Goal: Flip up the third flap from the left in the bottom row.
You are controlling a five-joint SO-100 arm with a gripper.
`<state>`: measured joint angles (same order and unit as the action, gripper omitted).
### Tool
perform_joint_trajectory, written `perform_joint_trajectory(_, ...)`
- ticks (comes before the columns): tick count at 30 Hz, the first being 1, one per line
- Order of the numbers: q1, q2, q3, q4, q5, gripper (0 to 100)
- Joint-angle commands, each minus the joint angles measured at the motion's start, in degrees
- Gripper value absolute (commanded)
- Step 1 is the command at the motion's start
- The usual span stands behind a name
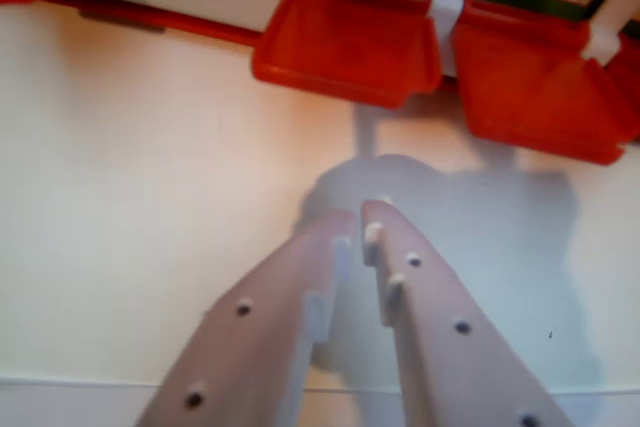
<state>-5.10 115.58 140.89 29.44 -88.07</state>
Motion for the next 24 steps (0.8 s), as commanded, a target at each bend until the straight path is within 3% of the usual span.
perform_joint_trajectory(1,-0.6,-0.5,-5.8,-1.9,-0.35,0)
perform_joint_trajectory(13,-0.5,-5.4,-9.8,-5.4,-0.97,0)
perform_joint_trajectory(24,1.9,-9.5,-16.0,-6.0,-1.58,0)
